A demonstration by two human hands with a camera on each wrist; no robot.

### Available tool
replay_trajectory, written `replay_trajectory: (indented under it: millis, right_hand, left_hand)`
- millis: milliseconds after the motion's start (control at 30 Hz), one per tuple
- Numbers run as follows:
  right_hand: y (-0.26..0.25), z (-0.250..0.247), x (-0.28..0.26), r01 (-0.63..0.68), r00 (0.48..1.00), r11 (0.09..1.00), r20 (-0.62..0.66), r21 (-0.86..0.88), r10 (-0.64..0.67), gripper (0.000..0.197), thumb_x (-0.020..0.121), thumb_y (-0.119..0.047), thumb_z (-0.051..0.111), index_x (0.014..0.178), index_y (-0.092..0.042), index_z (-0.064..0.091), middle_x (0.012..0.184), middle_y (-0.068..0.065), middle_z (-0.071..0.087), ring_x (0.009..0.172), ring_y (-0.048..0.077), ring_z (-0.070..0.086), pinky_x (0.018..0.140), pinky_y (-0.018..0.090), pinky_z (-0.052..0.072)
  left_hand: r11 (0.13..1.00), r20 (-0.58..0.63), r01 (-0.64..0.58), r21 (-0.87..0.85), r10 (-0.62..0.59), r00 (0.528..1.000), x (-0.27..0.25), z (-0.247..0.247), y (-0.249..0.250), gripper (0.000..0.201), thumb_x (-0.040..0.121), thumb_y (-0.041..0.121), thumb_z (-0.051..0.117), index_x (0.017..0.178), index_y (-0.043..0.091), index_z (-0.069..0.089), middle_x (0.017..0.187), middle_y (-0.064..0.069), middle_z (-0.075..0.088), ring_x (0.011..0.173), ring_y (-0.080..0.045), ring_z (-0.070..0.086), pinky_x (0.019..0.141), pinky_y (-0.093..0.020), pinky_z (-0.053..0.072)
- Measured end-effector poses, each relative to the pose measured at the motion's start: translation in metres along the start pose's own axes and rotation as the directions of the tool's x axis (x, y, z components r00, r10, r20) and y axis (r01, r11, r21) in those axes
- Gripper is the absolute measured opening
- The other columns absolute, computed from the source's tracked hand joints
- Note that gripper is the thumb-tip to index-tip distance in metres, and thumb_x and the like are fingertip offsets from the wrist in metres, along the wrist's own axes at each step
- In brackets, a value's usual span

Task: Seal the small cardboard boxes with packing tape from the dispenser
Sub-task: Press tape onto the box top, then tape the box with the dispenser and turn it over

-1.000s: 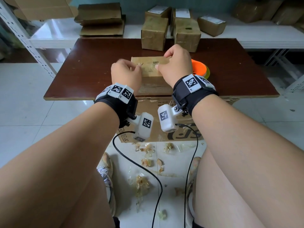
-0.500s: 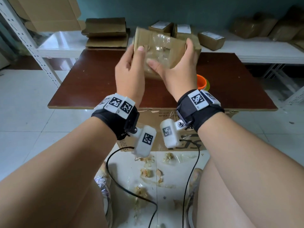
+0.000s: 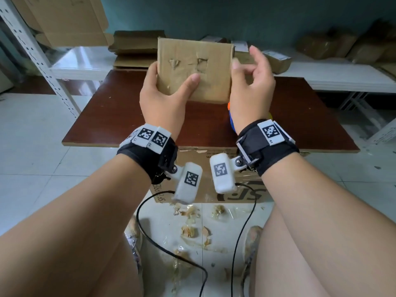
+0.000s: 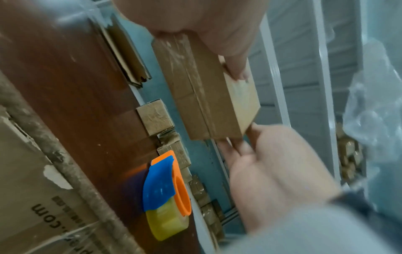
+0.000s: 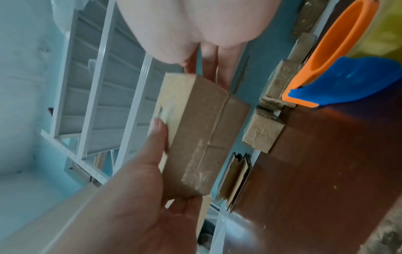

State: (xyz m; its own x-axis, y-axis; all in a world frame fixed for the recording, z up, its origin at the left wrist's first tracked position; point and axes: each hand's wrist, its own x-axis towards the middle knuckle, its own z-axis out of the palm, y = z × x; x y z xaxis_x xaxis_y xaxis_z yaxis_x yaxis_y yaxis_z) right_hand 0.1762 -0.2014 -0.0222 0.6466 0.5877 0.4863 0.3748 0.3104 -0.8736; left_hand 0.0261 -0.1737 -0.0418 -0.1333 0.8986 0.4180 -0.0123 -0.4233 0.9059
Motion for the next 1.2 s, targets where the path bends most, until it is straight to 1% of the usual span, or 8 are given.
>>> replay_trajectory:
  millis: [167, 467, 633, 767, 900, 1033, 1100, 1200]
  right_hand:
    - [0.001, -0.006, -0.007, -0.081, 0.948, 0.935, 0.264, -0.345, 0.180, 0.106, 0.074, -0.072, 0.082, 0.158, -0.023, 0.040, 0.153, -0.005, 0.048, 0.133, 0.005, 0.047, 0.104, 0.017, 0.034]
    - [0.072, 0.007, 0.004, -0.275, 0.782, 0.825, 0.385, -0.493, 0.490, 0.069, 0.069, -0.070, 0.062, 0.113, -0.017, 0.067, 0.099, 0.004, 0.076, 0.086, 0.030, 0.075, 0.081, 0.054, 0.063]
    - [0.059, 0.000, 0.003, -0.030, 0.830, 0.839, 0.454, -0.543, 0.324, 0.044, 0.100, -0.049, 0.062, 0.080, -0.009, 0.062, 0.070, 0.005, 0.059, 0.075, 0.031, 0.061, 0.077, 0.043, 0.056]
    - [0.052, -0.020, 0.015, 0.091, 0.905, 0.614, 0.322, -0.784, 0.277, 0.051, 0.098, -0.063, 0.059, 0.132, -0.025, 0.062, 0.129, 0.003, 0.066, 0.122, 0.031, 0.059, 0.102, 0.045, 0.044]
    - [0.066, -0.033, 0.011, 0.105, 0.799, 0.403, 0.318, -0.909, 0.510, 0.053, 0.091, -0.072, 0.063, 0.101, -0.021, 0.053, 0.082, 0.002, 0.065, 0.076, 0.026, 0.056, 0.096, 0.044, 0.035]
    - [0.062, -0.035, 0.012, 0.136, 0.813, 0.325, 0.292, -0.936, 0.503, 0.039, 0.108, -0.048, 0.049, 0.083, -0.018, 0.049, 0.085, 0.001, 0.063, 0.093, 0.031, 0.061, 0.095, 0.043, 0.032]
    - [0.061, -0.038, 0.017, 0.051, 0.830, 0.384, 0.253, -0.922, 0.497, 0.035, 0.110, -0.041, 0.046, 0.097, -0.011, 0.058, 0.103, 0.008, 0.066, 0.107, 0.036, 0.062, 0.098, 0.041, 0.038]
    - [0.052, -0.048, 0.032, -0.323, 0.865, 0.703, 0.103, -0.633, 0.490, 0.038, 0.109, -0.032, 0.048, 0.122, 0.001, 0.063, 0.119, 0.018, 0.069, 0.109, 0.039, 0.065, 0.087, 0.038, 0.051]
  left_hand:
    - [0.998, 0.090, 0.012, 0.059, -0.017, 0.996, 0.011, -0.004, -0.004, 0.039, 0.091, 0.045, 0.083, 0.127, 0.029, 0.077, 0.104, 0.014, 0.082, 0.102, -0.007, 0.077, 0.098, -0.041, 0.061]
    - [0.883, 0.224, 0.356, 0.307, -0.431, 0.874, 0.025, -0.009, -0.035, 0.038, 0.087, 0.024, 0.074, 0.126, 0.023, 0.073, 0.106, 0.006, 0.080, 0.098, -0.015, 0.077, 0.089, -0.034, 0.063]
    - [0.742, 0.088, 0.571, 0.353, -0.633, 0.769, 0.024, -0.013, -0.052, 0.054, 0.091, 0.048, 0.080, 0.128, 0.012, 0.063, 0.114, -0.001, 0.070, 0.102, -0.018, 0.067, 0.082, -0.031, 0.051]
    - [0.759, 0.091, 0.528, 0.382, -0.599, 0.796, 0.022, -0.011, -0.052, 0.049, 0.098, 0.055, 0.069, 0.121, 0.013, 0.061, 0.101, 0.002, 0.063, 0.085, -0.011, 0.058, 0.067, -0.026, 0.042]
    - [0.757, 0.101, 0.511, 0.408, -0.594, 0.798, 0.021, -0.011, -0.047, 0.043, 0.099, 0.052, 0.066, 0.119, 0.014, 0.059, 0.108, -0.004, 0.067, 0.097, -0.021, 0.066, 0.068, -0.029, 0.043]
    - [0.756, 0.118, 0.481, 0.445, -0.581, 0.805, 0.019, -0.013, -0.042, 0.052, 0.096, 0.050, 0.067, 0.131, 0.013, 0.056, 0.119, -0.005, 0.068, 0.112, -0.027, 0.068, 0.081, -0.034, 0.052]
    - [0.739, 0.083, 0.436, 0.514, -0.549, 0.832, 0.018, -0.014, -0.038, 0.072, 0.088, 0.059, 0.065, 0.145, 0.018, 0.051, 0.131, -0.004, 0.063, 0.128, -0.030, 0.059, 0.104, -0.046, 0.051]
    - [0.757, 0.048, 0.313, 0.573, -0.413, 0.909, 0.014, -0.014, -0.024, 0.064, 0.094, 0.046, 0.060, 0.152, 0.021, 0.048, 0.147, 0.000, 0.048, 0.152, -0.031, 0.030, 0.122, -0.052, 0.035]
